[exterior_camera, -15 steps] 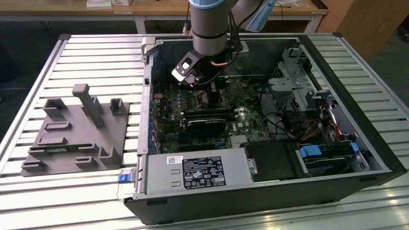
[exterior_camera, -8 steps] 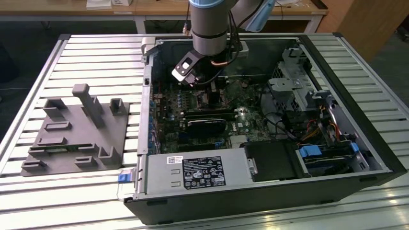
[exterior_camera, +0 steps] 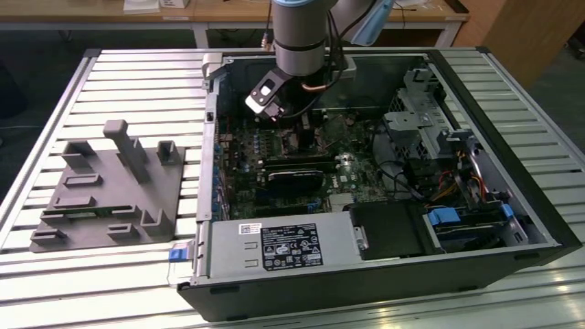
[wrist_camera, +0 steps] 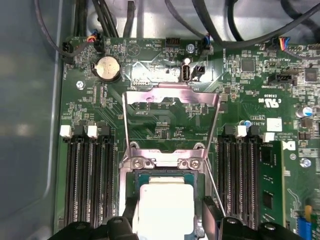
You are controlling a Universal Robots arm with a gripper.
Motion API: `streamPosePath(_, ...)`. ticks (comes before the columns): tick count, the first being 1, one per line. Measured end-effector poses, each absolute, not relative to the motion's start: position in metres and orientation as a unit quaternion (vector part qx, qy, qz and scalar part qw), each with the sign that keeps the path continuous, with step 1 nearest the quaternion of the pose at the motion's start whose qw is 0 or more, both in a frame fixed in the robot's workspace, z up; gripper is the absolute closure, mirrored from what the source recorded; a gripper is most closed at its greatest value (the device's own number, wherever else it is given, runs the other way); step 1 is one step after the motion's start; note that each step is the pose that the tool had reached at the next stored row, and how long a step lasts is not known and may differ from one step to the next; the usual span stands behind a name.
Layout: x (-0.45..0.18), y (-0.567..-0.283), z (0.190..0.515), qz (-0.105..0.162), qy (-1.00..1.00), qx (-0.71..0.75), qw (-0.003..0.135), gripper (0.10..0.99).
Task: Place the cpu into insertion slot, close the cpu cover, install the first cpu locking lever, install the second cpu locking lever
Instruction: 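Place the cpu into insertion slot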
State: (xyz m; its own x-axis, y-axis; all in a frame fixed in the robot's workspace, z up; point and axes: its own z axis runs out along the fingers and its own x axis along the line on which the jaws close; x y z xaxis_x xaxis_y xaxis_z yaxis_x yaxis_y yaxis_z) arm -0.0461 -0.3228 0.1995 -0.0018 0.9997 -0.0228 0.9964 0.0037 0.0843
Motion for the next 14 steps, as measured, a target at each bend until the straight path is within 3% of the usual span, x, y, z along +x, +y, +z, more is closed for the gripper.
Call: streamPosePath(14,-0.046,-0.323,0.216,0.022,0.707,0.705,0.038,0.475)
